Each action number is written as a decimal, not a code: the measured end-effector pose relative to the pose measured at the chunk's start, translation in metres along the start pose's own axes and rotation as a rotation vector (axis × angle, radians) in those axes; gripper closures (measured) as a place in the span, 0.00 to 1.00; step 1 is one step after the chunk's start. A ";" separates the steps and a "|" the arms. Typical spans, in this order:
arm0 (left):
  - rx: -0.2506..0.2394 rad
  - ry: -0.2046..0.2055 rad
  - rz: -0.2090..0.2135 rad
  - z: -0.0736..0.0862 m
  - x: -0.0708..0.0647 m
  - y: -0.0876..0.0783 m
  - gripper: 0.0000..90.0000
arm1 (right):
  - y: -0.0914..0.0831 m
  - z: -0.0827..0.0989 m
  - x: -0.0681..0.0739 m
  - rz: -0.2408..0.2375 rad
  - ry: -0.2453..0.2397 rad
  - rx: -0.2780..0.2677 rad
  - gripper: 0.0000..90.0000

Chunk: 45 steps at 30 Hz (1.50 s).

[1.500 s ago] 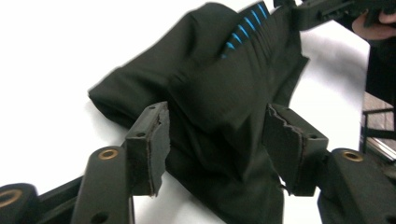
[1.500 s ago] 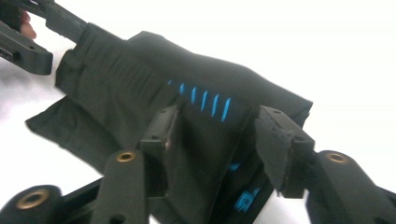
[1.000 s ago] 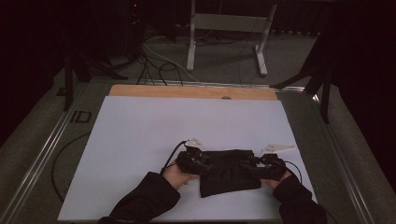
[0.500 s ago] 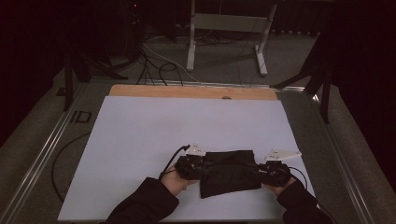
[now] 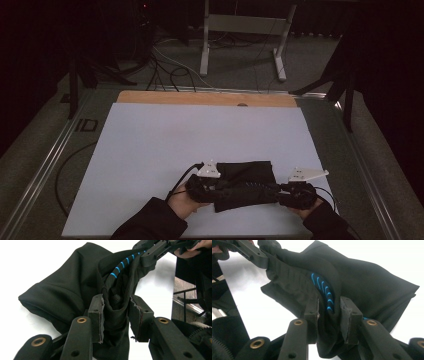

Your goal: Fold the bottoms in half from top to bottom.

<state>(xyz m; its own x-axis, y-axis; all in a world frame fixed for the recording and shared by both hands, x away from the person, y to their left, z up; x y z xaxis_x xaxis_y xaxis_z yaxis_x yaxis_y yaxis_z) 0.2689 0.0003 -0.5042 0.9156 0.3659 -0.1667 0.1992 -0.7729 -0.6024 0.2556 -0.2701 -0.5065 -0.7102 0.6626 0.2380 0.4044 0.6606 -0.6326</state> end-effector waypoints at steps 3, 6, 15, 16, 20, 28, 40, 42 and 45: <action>0.005 0.014 -0.003 0.001 -0.003 -0.003 0.78 | -0.002 0.002 0.003 -0.007 -0.010 0.005 0.77; 0.015 0.034 -0.001 0.004 -0.008 -0.004 0.83 | -0.003 0.006 0.006 -0.018 -0.019 0.012 0.77; 0.040 0.076 0.036 0.012 -0.020 -0.008 0.84 | -0.011 0.014 0.014 -0.058 -0.021 0.035 0.72; 0.045 0.088 0.042 0.013 -0.021 -0.008 0.84 | -0.012 0.015 0.014 -0.061 -0.022 0.032 0.70; 0.039 0.085 0.079 0.014 -0.026 -0.013 0.74 | -0.019 0.013 0.013 -0.050 -0.015 0.008 0.64; -0.017 0.074 0.021 0.005 -0.020 -0.019 0.47 | -0.014 0.006 0.013 -0.049 -0.030 -0.006 0.64; -0.060 0.033 -0.008 0.003 -0.002 -0.009 0.18 | 0.001 -0.009 0.007 -0.060 -0.011 -0.092 0.19; -0.070 0.033 -0.036 0.001 0.000 -0.008 0.16 | 0.002 -0.011 0.007 -0.051 -0.021 -0.097 0.17; -0.073 0.037 -0.071 -0.003 0.003 -0.007 0.03 | 0.006 -0.014 0.006 -0.028 -0.032 -0.106 0.15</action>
<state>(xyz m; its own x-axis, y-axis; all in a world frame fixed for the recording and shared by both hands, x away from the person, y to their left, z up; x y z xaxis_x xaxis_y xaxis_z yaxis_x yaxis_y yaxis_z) 0.2712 0.0048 -0.4983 0.9102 0.4031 -0.0956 0.2881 -0.7817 -0.5531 0.2614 -0.2575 -0.4987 -0.7391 0.6332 0.2299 0.4416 0.7131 -0.5445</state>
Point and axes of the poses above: each handheld gripper's, and its own axes: y roughly forward along the jaws, z roughly out of its underside, x roughly to its left, the point moved 3 cm from there along y, roughly forward along the jaws, and after that the axes turned 4 degrees about y, right-handed, at the moved point
